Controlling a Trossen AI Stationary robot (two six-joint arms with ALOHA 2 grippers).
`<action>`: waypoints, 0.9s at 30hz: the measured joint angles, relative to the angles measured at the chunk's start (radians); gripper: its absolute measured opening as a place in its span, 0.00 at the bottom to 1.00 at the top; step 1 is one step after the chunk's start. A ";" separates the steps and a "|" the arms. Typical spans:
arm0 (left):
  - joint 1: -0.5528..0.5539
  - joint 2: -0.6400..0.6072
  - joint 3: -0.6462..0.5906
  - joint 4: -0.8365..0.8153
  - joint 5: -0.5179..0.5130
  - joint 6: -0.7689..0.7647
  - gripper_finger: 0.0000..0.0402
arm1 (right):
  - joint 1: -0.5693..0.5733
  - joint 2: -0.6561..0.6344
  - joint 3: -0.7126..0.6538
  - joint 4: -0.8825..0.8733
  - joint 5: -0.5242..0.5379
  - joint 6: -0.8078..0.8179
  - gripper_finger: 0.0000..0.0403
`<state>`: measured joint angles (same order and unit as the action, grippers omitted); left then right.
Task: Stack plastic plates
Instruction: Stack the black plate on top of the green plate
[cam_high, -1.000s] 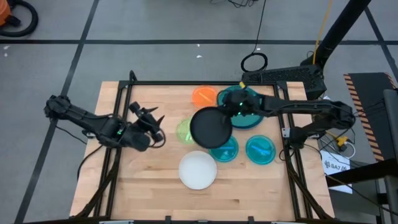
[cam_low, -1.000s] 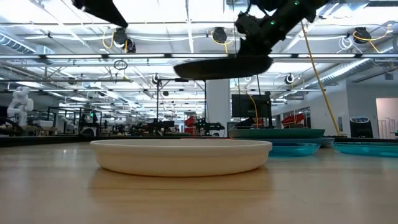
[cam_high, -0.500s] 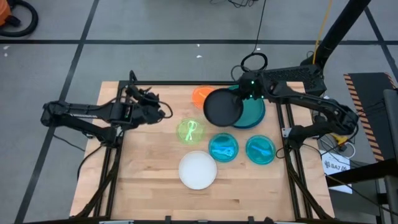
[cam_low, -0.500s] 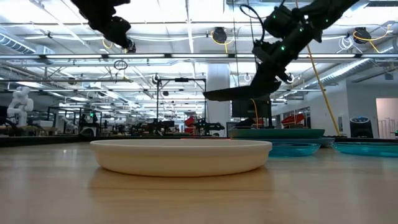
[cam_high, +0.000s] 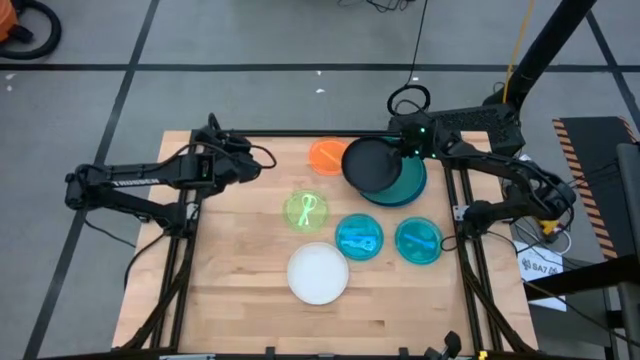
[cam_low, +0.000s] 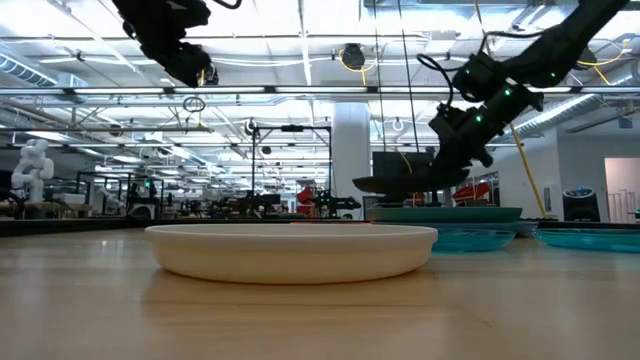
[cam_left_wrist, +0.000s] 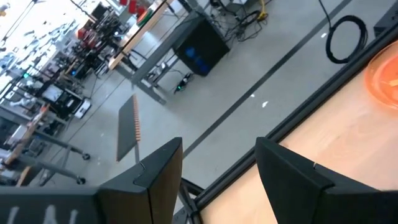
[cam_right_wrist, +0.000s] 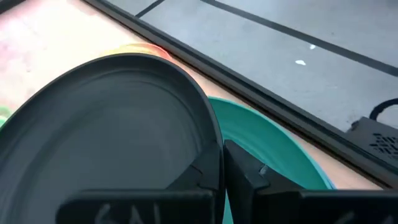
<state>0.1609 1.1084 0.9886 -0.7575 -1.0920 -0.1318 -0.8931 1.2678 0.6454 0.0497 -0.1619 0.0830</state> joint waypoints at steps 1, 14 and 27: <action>0.005 0.000 0.000 0.000 0.000 0.000 0.52 | -0.010 0.000 -0.015 0.014 0.000 0.000 0.01; 0.021 0.000 0.000 -0.001 0.000 -0.001 0.52 | -0.122 0.000 -0.104 0.071 -0.020 -0.021 0.01; 0.021 0.000 0.000 -0.001 0.002 -0.002 0.52 | -0.123 0.000 -0.104 -0.001 0.088 -0.019 0.07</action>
<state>0.1822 1.1084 0.9886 -0.7586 -1.0904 -0.1337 -1.0157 1.2682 0.5419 0.0488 -0.0736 0.0644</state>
